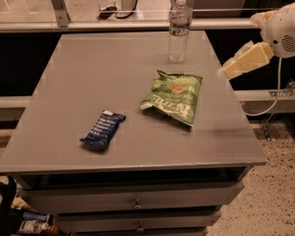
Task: Pick water bottle
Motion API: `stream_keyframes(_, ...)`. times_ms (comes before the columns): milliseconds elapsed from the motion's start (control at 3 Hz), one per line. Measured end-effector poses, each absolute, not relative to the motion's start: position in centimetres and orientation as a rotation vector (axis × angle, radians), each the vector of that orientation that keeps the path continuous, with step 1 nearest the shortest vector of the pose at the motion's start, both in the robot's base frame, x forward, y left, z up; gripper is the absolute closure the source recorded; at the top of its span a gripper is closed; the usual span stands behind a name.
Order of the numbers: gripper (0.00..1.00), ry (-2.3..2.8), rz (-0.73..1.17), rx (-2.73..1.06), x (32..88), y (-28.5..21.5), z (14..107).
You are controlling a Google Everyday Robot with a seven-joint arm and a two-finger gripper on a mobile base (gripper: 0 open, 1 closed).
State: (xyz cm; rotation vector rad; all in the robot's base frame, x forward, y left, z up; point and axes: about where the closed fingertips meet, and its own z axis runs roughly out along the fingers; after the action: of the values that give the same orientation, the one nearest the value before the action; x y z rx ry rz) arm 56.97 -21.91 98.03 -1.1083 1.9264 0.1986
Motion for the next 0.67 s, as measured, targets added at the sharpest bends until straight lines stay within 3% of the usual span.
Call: stream_keyframes(667,0.00,1.842,0.275,-0.971,60.0,-21.7,96.7)
